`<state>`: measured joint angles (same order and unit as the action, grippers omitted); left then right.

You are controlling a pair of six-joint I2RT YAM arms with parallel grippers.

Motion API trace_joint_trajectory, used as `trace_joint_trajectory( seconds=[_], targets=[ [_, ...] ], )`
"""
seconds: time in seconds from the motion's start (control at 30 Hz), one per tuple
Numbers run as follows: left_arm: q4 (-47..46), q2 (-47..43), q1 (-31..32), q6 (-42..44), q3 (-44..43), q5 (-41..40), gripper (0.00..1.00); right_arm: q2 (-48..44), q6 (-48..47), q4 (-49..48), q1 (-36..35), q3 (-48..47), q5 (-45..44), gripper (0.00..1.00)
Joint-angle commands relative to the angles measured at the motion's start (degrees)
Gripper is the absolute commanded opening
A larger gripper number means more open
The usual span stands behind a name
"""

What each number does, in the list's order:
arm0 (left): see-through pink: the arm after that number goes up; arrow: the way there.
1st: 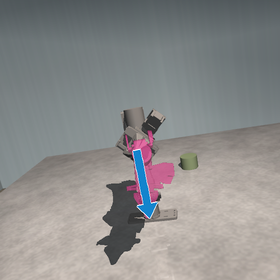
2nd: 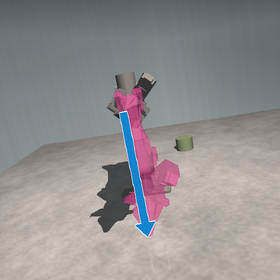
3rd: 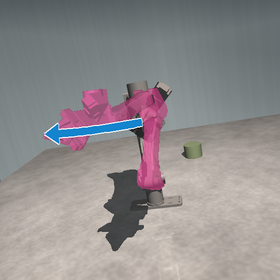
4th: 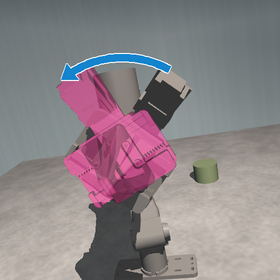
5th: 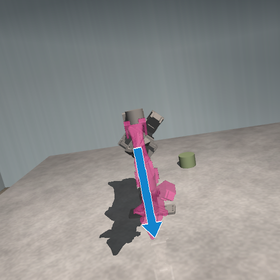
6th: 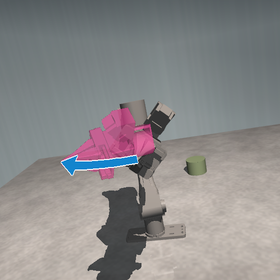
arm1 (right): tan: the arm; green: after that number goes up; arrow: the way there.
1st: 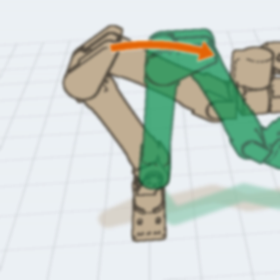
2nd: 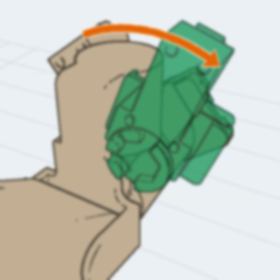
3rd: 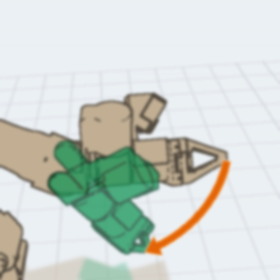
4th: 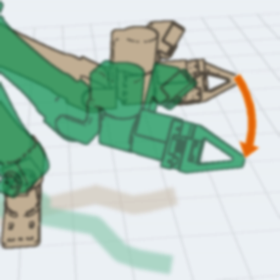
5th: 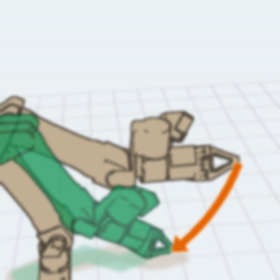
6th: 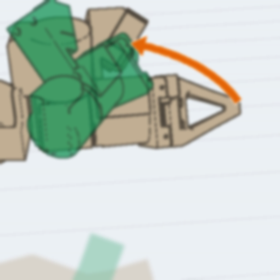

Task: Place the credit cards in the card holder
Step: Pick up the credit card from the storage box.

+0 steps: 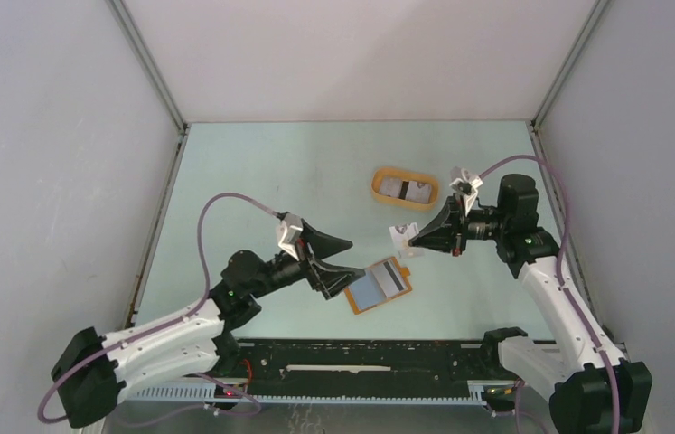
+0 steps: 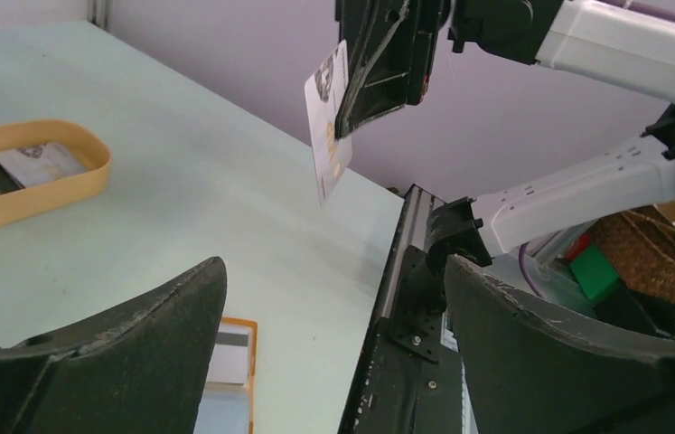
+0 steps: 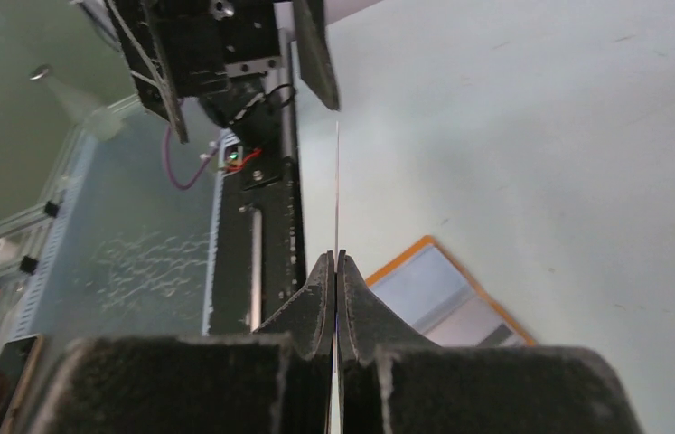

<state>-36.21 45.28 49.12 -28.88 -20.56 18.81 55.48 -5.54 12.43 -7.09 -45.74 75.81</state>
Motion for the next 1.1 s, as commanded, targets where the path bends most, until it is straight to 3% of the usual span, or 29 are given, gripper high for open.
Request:
trace_joint_trajectory(
  seconds=[0.0, 0.23, 0.53, 0.93, 1.07],
  targets=[
    [-13.6, 5.5, 3.6, 6.2, 1.0, -3.9, 0.93, 0.8, 2.6, -5.1, -4.0, 0.2, 3.4, 0.00],
    [-26.4, 16.2, 6.2, 10.7, 1.5, -1.5, 0.87, 2.1, 1.2, -4.4, -7.4, 0.2, 3.1, 0.00],
    [-34.8, 25.7, 7.7, 8.8, -0.9, 0.7, 0.66, 2.6, 0.7, -3.9, -8.4, 0.2, 2.0, 0.00],
    [-36.5, 30.6, 7.8, 6.8, -3.8, 1.8, 0.41, 2.9, 0.1, -3.6, -9.0, 0.2, 1.6, 0.00],
    [-36.6, 31.2, 7.8, 6.3, -4.6, 1.9, 0.39, 3.1, 0.1, -3.5, -9.2, 0.2, 1.8, 0.00]
  ],
)
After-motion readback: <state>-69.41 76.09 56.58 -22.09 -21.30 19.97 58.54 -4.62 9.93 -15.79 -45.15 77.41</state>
